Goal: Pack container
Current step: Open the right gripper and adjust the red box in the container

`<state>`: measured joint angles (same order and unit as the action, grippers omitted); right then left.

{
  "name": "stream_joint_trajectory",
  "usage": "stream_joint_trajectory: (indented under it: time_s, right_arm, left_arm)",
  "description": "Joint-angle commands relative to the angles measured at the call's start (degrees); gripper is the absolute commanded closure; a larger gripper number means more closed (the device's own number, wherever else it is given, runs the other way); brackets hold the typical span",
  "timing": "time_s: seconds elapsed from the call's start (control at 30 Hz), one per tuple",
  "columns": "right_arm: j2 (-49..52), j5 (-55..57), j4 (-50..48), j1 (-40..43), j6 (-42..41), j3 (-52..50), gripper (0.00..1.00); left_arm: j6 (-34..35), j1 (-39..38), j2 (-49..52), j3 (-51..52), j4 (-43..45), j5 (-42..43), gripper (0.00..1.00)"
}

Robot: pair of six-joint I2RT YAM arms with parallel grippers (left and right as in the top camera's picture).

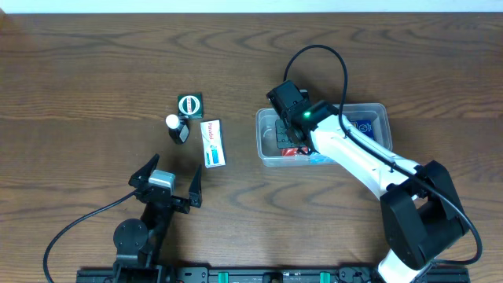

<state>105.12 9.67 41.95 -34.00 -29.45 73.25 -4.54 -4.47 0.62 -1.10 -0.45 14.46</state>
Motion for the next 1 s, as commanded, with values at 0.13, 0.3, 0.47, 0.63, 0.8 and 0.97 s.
stream_joint_trajectory:
  time_s: [0.13,0.3,0.47,0.63,0.8,0.97]
  right_arm:
    - [0.11,-5.20,0.35,1.07,-0.09,1.20,0.99]
    - [0.11,-8.44,0.87,2.71,-0.09,1.20,0.99]
    - [0.11,-8.70,1.66,4.46,-0.09,1.20,0.99]
    - [0.13,-9.75,1.60,4.79,-0.07,1.20,0.99]
    - [0.13,-10.73,1.31,4.79,-0.07,1.18,0.99]
    - [0.83,-10.56,0.85,4.79,-0.07,0.98,0.99]
  left_arm:
    - [-0.39,0.44,-0.39,0.87,-2.14,0.96,0.02]
    - [-0.39,0.44,-0.39,0.87,-2.12,0.96,0.02]
    - [-0.39,0.44,-0.39,0.87,-2.14,0.96,0.02]
    - [-0.39,0.44,-0.39,0.87,-2.14,0.96,0.02]
    - [-0.39,0.44,-0.39,0.87,-2.14,0.96,0.02]
    - [-0.39,0.44,-0.39,0.87,-2.14,0.96,0.02]
